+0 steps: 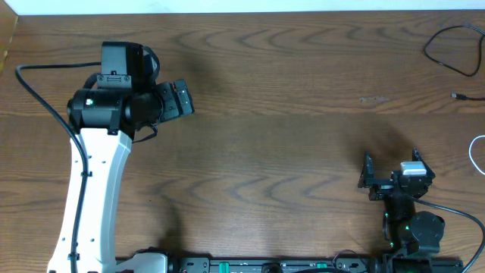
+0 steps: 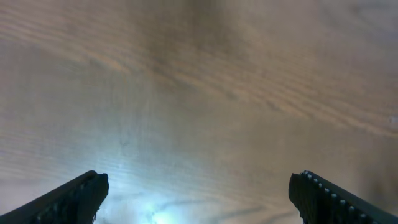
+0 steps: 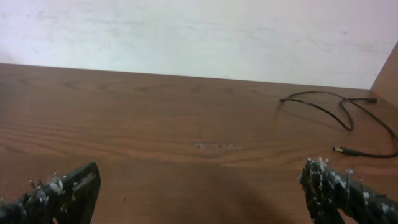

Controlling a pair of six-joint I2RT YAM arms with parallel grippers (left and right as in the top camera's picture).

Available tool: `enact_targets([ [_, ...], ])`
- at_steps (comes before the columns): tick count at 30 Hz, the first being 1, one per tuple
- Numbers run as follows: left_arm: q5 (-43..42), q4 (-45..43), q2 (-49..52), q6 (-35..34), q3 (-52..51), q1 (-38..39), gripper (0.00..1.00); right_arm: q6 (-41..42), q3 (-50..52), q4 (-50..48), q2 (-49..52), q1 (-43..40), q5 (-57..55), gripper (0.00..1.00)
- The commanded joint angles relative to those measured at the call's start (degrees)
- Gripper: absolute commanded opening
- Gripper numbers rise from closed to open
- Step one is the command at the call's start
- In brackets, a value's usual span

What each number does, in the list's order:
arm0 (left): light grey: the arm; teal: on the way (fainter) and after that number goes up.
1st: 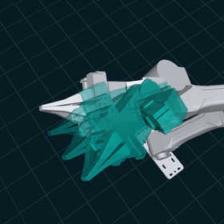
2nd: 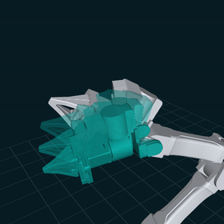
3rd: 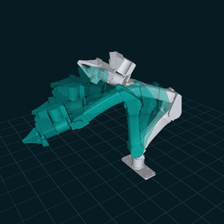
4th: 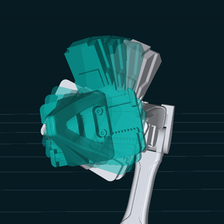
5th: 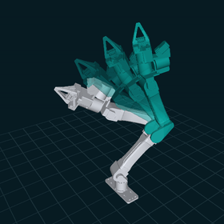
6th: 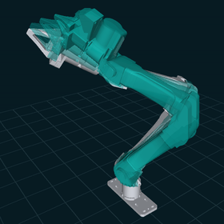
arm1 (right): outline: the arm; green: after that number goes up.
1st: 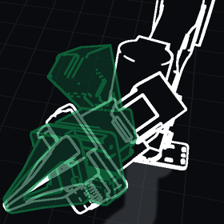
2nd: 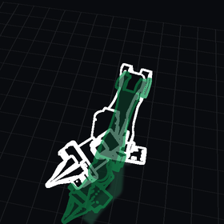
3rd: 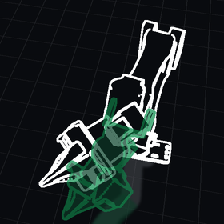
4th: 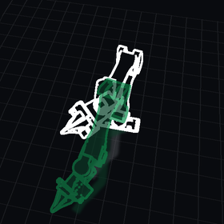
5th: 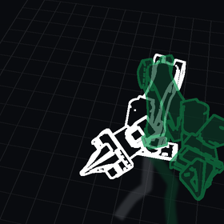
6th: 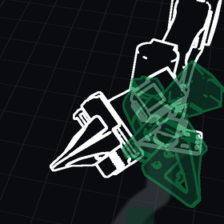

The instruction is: Untangle cables

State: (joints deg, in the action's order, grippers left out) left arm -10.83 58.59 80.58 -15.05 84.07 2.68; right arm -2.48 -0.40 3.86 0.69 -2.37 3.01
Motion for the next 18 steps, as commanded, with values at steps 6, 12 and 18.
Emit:
enact_targets([
  [6,0.8,-15.3,-18.8,10.1,-9.1,0.0,0.98,0.7,0.1,0.3,-0.4,0.2,-0.5,0.99],
  [12,0.8,-33.6,-40.2,12.9,-32.5,0.0,0.98,0.7,0.1,0.3,-0.4,0.2,-0.5,0.99],
  [18,1.3,-47.5,-54.7,14.7,-53.0,0.0,0.98,0.7,0.1,0.3,-0.4,0.2,-0.5,0.99],
])
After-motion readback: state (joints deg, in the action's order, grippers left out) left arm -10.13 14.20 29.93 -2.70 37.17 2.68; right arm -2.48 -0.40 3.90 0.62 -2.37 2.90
